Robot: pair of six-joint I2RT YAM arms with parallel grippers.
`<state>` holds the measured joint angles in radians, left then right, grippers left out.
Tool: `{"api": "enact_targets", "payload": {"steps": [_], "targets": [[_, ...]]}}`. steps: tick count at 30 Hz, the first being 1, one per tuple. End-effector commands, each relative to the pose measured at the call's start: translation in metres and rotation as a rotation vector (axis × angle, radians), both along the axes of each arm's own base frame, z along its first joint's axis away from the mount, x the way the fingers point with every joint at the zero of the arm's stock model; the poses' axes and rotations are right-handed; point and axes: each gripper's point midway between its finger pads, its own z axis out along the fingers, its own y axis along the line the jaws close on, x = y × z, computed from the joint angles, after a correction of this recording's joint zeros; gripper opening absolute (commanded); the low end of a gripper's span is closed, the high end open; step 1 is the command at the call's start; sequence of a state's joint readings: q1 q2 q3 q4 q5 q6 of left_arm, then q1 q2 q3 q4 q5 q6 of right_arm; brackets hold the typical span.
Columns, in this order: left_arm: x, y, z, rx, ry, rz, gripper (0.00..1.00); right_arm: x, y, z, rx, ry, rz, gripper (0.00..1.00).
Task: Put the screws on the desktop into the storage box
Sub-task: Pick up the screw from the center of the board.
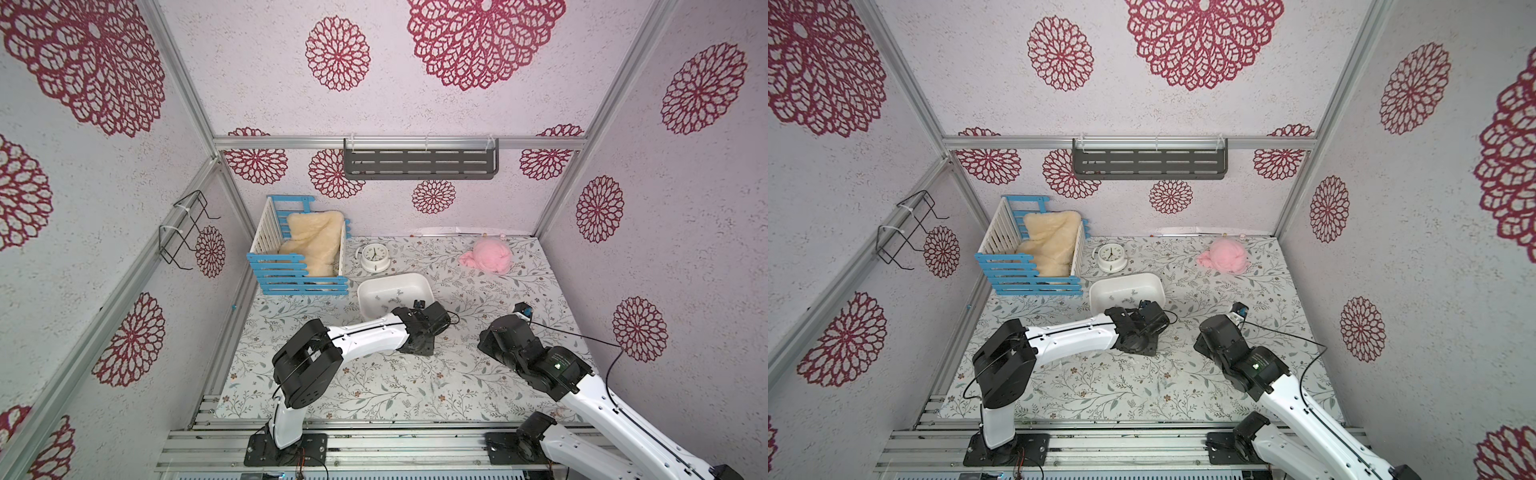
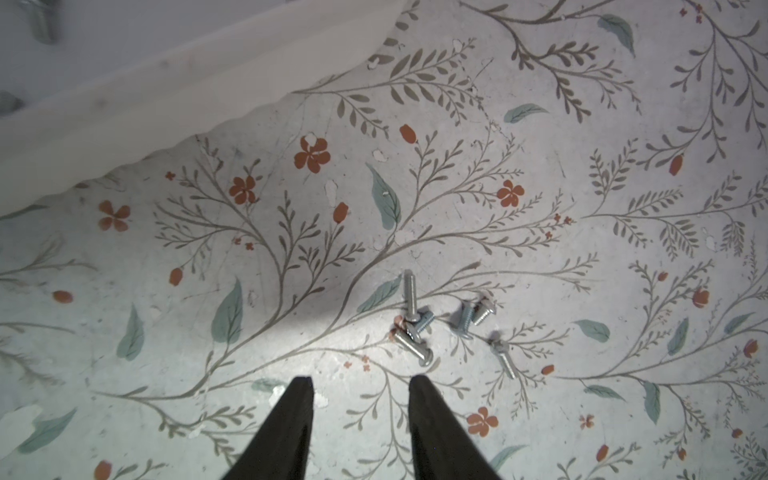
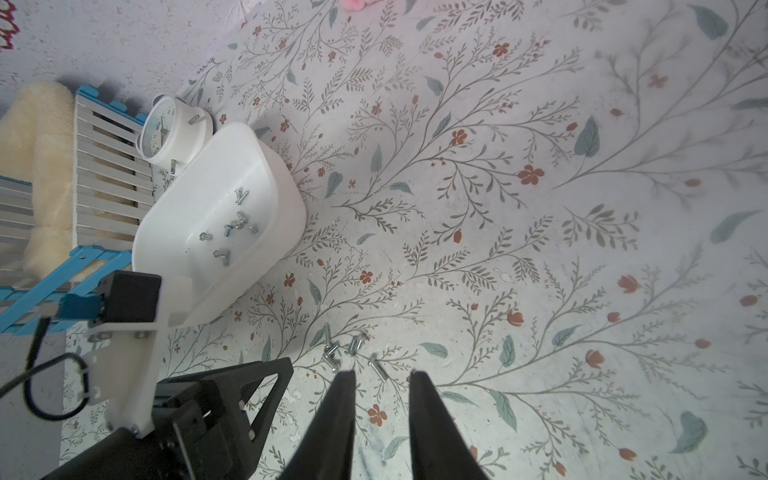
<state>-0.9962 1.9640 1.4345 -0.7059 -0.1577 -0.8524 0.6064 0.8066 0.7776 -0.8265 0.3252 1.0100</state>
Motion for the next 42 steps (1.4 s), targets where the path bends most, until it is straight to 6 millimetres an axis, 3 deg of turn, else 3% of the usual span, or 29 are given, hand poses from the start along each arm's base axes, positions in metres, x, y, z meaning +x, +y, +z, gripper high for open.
{"api": "enact_targets", "payload": {"steps": [1,18,30,42], "targets": [[-0.001,-0.015,-0.008,-0.007,0.004,-0.046,0.43,-0.001,-0.01,0.009,0.002,-0.03,-0.048,0.27],[0.005,-0.03,-0.032,0.017,0.03,-0.078,0.43,-0.002,-0.015,0.015,-0.002,-0.042,-0.066,0.28],[0.002,-0.029,-0.043,0.033,0.057,-0.08,0.43,-0.001,-0.016,0.013,-0.01,-0.041,-0.071,0.28],[-0.005,-0.026,-0.052,0.054,0.088,-0.08,0.3,-0.003,-0.017,0.012,-0.002,-0.045,-0.071,0.29]]}}
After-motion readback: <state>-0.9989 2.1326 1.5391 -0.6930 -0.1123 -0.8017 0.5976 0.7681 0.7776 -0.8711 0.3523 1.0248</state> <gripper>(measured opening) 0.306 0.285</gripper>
